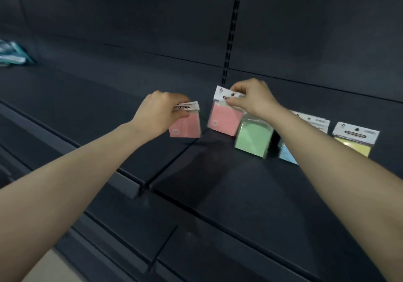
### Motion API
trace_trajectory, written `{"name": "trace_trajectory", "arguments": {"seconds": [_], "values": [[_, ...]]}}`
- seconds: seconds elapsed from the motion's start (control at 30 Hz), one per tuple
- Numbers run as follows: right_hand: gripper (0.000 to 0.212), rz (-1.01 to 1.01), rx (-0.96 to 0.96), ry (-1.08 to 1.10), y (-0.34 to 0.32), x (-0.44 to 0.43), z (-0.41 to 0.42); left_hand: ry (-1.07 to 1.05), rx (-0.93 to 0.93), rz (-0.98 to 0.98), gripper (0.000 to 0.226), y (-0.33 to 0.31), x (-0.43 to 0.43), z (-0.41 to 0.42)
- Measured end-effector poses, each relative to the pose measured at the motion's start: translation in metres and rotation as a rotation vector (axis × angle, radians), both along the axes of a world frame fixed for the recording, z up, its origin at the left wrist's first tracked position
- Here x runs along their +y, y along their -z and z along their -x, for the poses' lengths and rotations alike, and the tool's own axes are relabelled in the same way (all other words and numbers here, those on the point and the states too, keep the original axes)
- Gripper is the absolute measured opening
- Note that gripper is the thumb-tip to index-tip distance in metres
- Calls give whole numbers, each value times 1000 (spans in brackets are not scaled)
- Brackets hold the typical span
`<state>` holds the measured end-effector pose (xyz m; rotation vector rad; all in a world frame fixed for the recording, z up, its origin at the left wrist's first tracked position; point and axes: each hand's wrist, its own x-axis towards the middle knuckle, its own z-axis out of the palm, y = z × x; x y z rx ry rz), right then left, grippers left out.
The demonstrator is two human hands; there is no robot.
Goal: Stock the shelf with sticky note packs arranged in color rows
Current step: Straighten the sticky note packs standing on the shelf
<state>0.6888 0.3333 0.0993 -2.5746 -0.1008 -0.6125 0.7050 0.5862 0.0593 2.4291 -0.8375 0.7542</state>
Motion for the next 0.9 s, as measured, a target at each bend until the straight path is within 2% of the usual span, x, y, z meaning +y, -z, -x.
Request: {"name": "trace_trajectory", "arguments": {"seconds": [0.13,0.27,0.33,0.6,0.9], "values": [[9,88,41,83,14,11,-26,56,-8,-13,16,-1,12,-31],[33,255,77,214,22,8,-46,122,2,-36,17,2,18,-53],[38,312,94,255,22,3,-55,143,20,-34,16,2,19,-63],[35,383,80,360,27,0,-65,200,71,-27,14,3,13,-84],[35,482,-62,310,28,-1,-63,265,72,-34,12,6,6,-95]]}}
